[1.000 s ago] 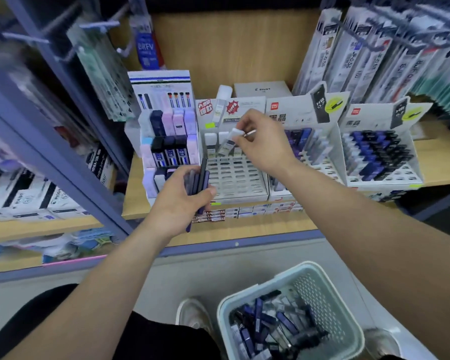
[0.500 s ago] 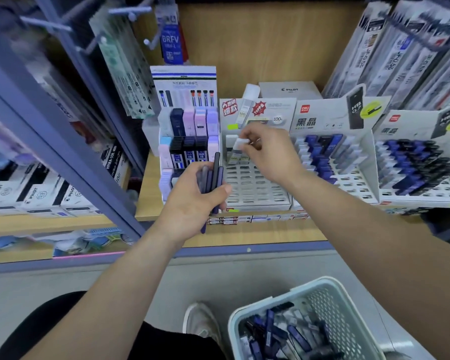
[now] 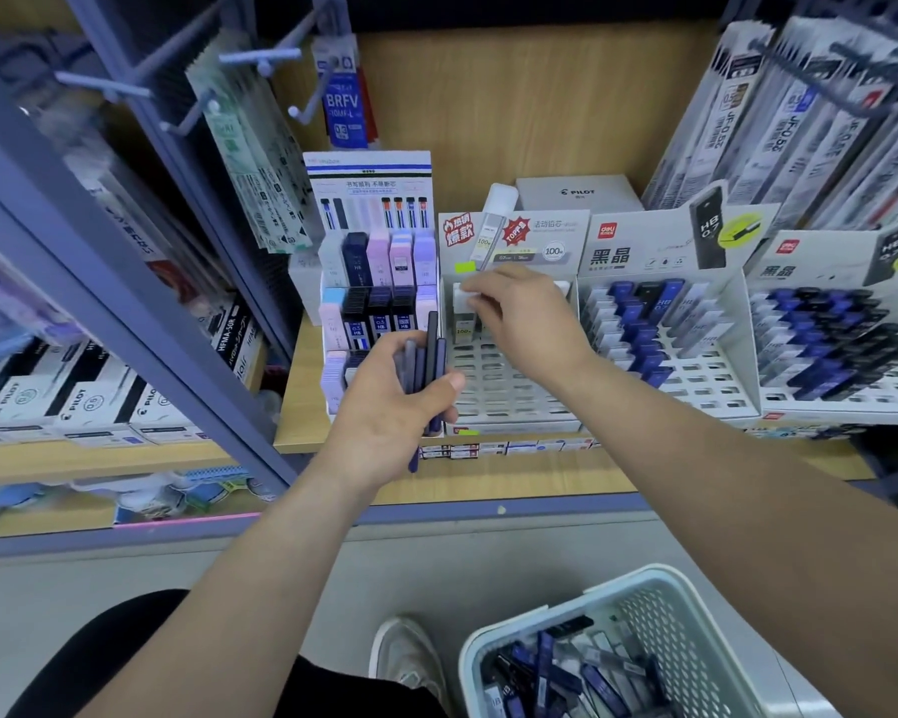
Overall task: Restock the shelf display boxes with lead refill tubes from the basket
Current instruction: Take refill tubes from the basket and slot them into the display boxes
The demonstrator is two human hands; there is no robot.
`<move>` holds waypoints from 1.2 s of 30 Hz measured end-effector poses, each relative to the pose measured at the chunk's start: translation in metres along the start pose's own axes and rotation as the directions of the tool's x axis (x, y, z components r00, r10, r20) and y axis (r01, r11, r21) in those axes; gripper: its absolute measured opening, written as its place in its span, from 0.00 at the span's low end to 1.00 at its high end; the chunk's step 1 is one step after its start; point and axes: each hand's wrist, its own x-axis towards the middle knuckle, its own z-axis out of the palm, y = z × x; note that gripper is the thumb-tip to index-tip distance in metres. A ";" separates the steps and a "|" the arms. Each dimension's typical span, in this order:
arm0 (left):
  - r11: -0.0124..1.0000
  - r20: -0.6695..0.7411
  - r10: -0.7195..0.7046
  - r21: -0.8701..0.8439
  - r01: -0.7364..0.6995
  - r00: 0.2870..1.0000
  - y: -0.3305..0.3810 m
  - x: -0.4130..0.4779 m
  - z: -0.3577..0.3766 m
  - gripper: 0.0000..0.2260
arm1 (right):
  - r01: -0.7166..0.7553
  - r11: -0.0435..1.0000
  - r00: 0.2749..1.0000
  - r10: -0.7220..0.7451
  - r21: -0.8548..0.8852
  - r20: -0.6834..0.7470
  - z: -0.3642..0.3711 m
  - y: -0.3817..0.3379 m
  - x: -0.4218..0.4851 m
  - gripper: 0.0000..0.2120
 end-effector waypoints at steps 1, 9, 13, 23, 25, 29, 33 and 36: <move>1.000 -0.002 -0.001 -0.003 0.001 1.000 0.000 0.000 0.000 0.16 | -0.005 1.000 1.000 0.006 0.010 -0.007 0.001 -0.001 0.000 0.10; 1.000 0.009 0.000 -0.007 0.000 1.000 -0.001 0.002 0.001 0.13 | -0.078 0.996 0.995 0.075 0.034 0.063 0.003 0.002 0.001 0.09; 1.000 0.033 -0.012 -0.010 0.012 0.999 -0.001 0.004 0.004 0.15 | -0.136 0.983 0.990 0.131 0.120 0.046 -0.021 -0.005 -0.001 0.08; 0.990 0.304 0.012 -0.134 0.031 0.953 0.017 0.000 0.060 0.10 | -0.517 0.669 0.855 0.366 0.534 0.369 -0.120 -0.023 -0.062 0.05; 0.983 0.366 0.012 -0.176 0.057 0.931 0.023 -0.005 0.076 0.12 | -0.546 0.653 0.837 0.393 0.525 0.382 -0.139 -0.015 -0.072 0.06; 0.974 0.439 -0.012 -0.197 0.109 0.898 0.029 -0.012 0.105 0.13 | -0.610 0.592 0.792 0.466 0.527 0.394 -0.176 0.000 -0.095 0.06; 0.985 0.458 -0.035 -0.133 0.108 0.888 0.035 -0.018 0.130 0.12 | -0.604 0.485 0.764 0.578 0.632 0.286 -0.209 0.016 -0.120 0.04; 0.993 0.418 -0.021 -0.095 0.067 0.908 0.040 -0.021 0.149 0.13 | -0.592 0.442 0.750 0.609 0.675 0.259 -0.222 0.024 -0.136 0.05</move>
